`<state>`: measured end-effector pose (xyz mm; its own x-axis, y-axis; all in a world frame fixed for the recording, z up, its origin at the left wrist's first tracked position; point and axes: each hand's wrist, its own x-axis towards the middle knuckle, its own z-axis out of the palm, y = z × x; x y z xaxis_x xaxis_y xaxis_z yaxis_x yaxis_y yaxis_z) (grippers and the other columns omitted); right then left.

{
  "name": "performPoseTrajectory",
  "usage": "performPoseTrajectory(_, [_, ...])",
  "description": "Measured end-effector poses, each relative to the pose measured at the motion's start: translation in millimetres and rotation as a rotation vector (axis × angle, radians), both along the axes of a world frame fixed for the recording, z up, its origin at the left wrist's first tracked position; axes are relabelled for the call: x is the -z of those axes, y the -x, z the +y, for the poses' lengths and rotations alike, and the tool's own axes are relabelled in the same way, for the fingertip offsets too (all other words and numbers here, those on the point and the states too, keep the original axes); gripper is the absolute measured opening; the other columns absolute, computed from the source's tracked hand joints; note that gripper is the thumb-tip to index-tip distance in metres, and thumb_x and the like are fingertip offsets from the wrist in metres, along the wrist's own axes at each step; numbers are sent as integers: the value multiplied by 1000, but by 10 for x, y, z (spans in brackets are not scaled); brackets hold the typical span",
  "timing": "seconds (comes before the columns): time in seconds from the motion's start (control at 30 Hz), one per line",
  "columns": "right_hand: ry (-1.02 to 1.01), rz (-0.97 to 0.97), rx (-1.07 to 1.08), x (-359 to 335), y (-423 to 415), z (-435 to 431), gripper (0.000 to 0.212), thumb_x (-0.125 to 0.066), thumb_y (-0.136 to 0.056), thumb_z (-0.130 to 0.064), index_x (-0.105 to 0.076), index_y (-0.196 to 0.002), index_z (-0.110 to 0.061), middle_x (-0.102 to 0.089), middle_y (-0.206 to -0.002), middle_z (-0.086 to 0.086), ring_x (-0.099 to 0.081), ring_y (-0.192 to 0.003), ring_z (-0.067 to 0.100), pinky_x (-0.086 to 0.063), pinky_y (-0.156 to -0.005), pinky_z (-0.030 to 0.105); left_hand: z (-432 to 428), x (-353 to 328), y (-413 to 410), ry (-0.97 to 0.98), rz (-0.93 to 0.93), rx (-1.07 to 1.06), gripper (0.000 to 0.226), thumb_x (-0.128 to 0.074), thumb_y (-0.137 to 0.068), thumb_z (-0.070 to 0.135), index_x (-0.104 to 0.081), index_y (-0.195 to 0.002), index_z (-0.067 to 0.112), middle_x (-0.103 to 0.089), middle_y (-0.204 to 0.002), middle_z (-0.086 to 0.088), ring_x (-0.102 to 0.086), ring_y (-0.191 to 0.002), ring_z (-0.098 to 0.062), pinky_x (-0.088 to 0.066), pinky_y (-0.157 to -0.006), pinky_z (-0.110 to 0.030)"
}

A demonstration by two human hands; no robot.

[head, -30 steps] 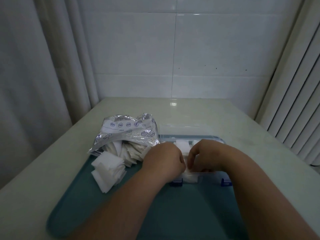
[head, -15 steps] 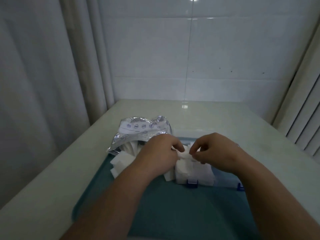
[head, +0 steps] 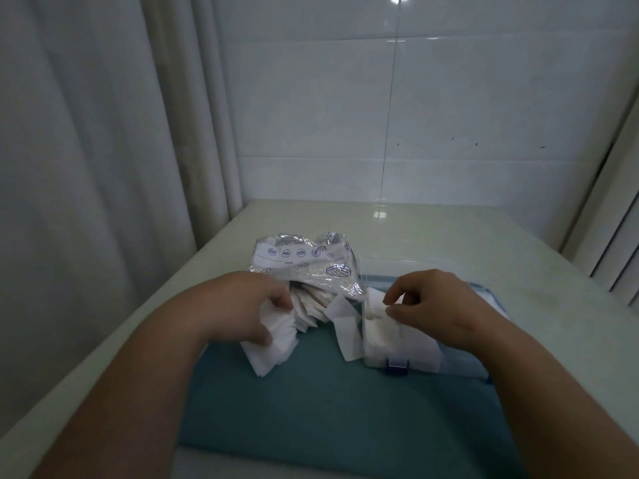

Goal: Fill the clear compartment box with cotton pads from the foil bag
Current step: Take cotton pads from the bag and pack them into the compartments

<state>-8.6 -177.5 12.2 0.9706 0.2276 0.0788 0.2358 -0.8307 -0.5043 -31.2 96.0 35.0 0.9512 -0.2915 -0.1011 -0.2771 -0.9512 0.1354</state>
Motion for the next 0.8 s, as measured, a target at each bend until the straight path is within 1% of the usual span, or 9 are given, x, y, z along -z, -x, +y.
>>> performPoseTrajectory(0.07, [21,0,-5,-5,2,13,5,-66,-87,-33,-66,-91,-35,-61,-80,-14,-54,-68,2,-43,-62,20,0,50,-4,-40,21,-5,60,-78,-75,29,-53,-129,38,-47,-104,24,-41,-92,1,-30,-68,-10])
performPoseTrajectory(0.13, [38,5,-4,-3,7,23,6,-65,-88,-34,-67,-93,-34,-60,-81,-15,-55,-70,2,-44,-64,20,7,111,-28,-52,7,1,66,-79,-73,30,-51,-132,38,-50,-123,18,-44,-103,-1,-35,-80,-15])
performPoseTrajectory(0.2, [42,8,-3,3,9,33,7,-65,-87,-34,-67,-94,-34,-61,-82,-14,-56,-71,3,-45,-64,20,30,169,-57,-64,-17,10,66,-79,-70,31,-52,-131,37,-52,-128,16,-47,-115,-5,-39,-93,-20])
performPoseTrajectory(0.27, [38,6,-4,7,7,34,6,-66,-87,-35,-67,-93,-35,-62,-82,-14,-56,-71,3,-45,-64,20,43,208,-80,-87,-20,6,63,-79,-68,36,-55,-126,36,-53,-123,14,-49,-115,-7,-42,-96,-25])
performPoseTrajectory(0.4, [34,7,-9,9,2,32,5,-67,-86,-35,-65,-91,-36,-62,-82,-14,-57,-72,3,-46,-66,21,55,234,-95,-134,-56,12,54,-77,-64,47,-59,-114,37,-50,-108,14,-48,-104,-10,-45,-89,-30])
performPoseTrajectory(0.53, [31,9,-14,12,10,40,5,-66,-87,-35,-65,-92,-36,-62,-84,-14,-59,-75,4,-51,-72,23,38,196,-83,-156,-145,16,54,-75,-62,54,-58,-112,39,-52,-107,18,-46,-104,-10,-40,-87,-31])
performPoseTrajectory(0.6, [31,10,-18,9,12,45,5,-66,-87,-35,-64,-91,-36,-62,-84,-14,-58,-75,3,-50,-71,22,8,166,-84,-146,-189,29,52,-76,-63,54,-58,-110,40,-53,-103,19,-46,-103,-9,-37,-86,-32])
performPoseTrajectory(0.7, [27,21,-17,12,11,43,6,-66,-87,-35,-64,-92,-35,-62,-84,-14,-57,-74,3,-48,-70,22,-6,158,-93,-71,-190,39,46,-78,-62,51,-56,-101,39,-51,-94,20,-47,-98,-7,-34,-80,-29])
performPoseTrajectory(0.8, [33,27,-15,16,11,42,7,-66,-87,-35,-65,-94,-34,-62,-84,-14,-57,-75,3,-50,-72,23,25,183,-91,3,-135,8,43,-78,-62,44,-56,-97,34,-52,-90,19,-51,-91,-7,-43,-77,-29])
